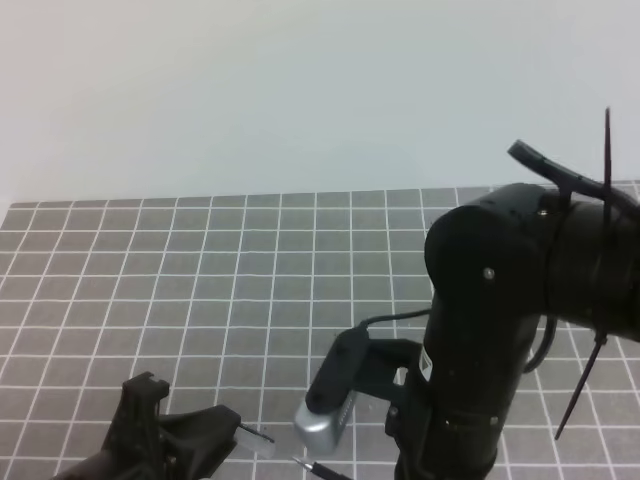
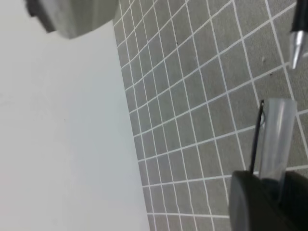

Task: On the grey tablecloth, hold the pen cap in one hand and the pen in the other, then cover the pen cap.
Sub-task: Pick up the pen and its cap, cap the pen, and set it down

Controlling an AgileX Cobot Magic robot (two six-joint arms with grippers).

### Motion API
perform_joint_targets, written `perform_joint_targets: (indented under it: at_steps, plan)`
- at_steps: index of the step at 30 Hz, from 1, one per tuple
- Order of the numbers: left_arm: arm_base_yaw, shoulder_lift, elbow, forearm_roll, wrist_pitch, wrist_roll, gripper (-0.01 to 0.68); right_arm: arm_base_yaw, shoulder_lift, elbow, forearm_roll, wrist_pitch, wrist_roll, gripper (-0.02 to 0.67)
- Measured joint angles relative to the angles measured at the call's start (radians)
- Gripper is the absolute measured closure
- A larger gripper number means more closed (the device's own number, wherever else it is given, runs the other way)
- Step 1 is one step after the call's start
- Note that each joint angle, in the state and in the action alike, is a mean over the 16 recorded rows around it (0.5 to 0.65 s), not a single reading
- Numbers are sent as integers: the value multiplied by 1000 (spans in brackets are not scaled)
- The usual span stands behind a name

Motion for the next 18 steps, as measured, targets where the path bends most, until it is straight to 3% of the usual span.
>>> perform_joint_targets:
  at_steps: [18]
  plan:
    - [0,0,0,2,3,-1,600,0,-19,2,37,0,-17,652]
